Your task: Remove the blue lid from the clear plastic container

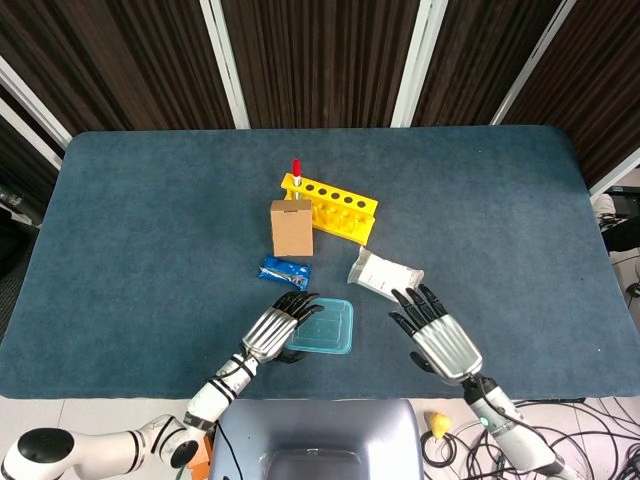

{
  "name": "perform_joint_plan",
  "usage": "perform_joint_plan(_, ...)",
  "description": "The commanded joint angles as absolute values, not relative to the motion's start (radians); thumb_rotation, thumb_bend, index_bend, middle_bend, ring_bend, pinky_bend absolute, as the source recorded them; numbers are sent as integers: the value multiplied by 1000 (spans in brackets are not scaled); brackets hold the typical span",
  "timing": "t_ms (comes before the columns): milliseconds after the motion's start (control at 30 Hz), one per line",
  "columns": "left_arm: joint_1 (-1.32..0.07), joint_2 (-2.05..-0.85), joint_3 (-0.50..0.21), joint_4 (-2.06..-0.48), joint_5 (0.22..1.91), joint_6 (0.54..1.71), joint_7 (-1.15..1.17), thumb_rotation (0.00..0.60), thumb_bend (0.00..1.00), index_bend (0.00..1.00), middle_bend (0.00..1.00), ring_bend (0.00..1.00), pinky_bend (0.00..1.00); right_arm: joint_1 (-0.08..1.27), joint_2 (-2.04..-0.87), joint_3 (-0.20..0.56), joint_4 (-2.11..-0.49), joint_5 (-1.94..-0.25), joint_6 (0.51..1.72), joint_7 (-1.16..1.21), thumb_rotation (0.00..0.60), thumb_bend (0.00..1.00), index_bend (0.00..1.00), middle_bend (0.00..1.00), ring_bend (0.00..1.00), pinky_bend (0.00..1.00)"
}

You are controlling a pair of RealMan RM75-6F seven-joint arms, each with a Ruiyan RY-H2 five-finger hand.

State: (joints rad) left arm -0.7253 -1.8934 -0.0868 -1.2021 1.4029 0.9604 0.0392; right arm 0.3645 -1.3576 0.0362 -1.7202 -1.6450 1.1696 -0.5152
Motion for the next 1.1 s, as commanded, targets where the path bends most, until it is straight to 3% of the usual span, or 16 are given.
perform_joint_plan(33,-723,-1892,-86,-1204,1403,963,43,600,293,530,408,183,229,418,-1483,63,-1665,-1654,1134,-559,600,176,343,0,0,0)
perform_joint_plan(467,-715,-1903,-80,-1185,1407,966,51,600,292,545,428,198,231,458,-1705,58,-1529,-1644,1140,-570,600,176,433,0,0,0)
perform_joint_plan(1100,-710,-1902,-75,-1181,1414,962,57,600,292,557,443,210,240,478,-1736,72,-1491,-1592,1148,-565,600,176,540,4,0,0)
